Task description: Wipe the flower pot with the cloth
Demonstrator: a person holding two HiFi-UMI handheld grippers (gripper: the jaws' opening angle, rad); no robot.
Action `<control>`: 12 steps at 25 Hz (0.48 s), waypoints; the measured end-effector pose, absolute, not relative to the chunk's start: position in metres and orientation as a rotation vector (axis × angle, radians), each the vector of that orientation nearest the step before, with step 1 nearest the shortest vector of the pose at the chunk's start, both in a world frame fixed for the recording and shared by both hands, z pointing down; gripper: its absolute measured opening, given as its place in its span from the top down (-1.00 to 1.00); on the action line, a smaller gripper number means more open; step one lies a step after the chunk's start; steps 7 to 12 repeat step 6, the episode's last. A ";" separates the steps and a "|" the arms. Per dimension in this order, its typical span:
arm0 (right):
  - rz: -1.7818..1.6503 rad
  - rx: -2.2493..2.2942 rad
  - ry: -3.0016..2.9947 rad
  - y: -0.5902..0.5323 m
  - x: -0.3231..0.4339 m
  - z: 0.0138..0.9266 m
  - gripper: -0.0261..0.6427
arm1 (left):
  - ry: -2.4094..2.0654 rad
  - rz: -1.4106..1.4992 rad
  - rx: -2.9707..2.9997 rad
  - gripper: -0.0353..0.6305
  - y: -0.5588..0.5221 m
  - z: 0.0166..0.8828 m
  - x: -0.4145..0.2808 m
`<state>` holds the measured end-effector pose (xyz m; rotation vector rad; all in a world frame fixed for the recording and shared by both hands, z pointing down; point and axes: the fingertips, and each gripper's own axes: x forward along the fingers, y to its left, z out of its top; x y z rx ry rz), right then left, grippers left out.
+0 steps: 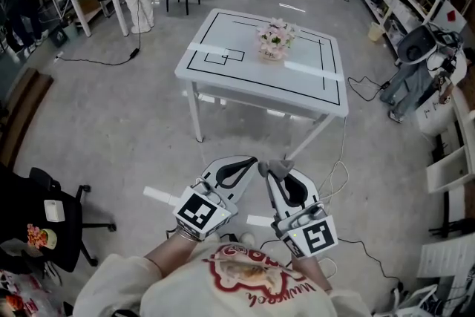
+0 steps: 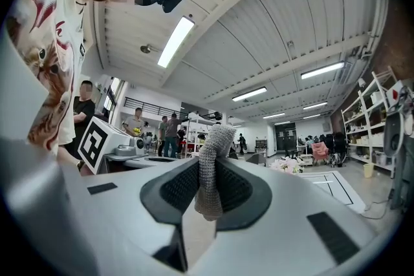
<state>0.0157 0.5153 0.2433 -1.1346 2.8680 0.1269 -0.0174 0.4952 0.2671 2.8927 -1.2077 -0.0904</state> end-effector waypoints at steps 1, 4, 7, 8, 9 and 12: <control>0.123 -1.134 2.870 0.515 0.016 0.244 0.73 | -1.208 -0.087 2.893 0.88 0.495 0.268 -0.017; 0.122 -1.133 2.872 0.516 0.018 0.244 0.73 | -1.206 -0.094 2.895 0.88 0.495 0.265 -0.014; 0.125 -1.133 2.873 0.515 0.019 0.244 0.73 | -1.208 -0.099 2.895 0.88 0.495 0.264 -0.013; 0.125 -1.133 2.873 0.515 0.019 0.244 0.73 | -1.208 -0.099 2.895 0.88 0.495 0.264 -0.013; 0.125 -1.133 2.873 0.515 0.019 0.244 0.73 | -1.208 -0.099 2.895 0.88 0.495 0.264 -0.013; 0.125 -1.133 2.873 0.515 0.019 0.244 0.73 | -1.208 -0.099 2.895 0.88 0.495 0.264 -0.013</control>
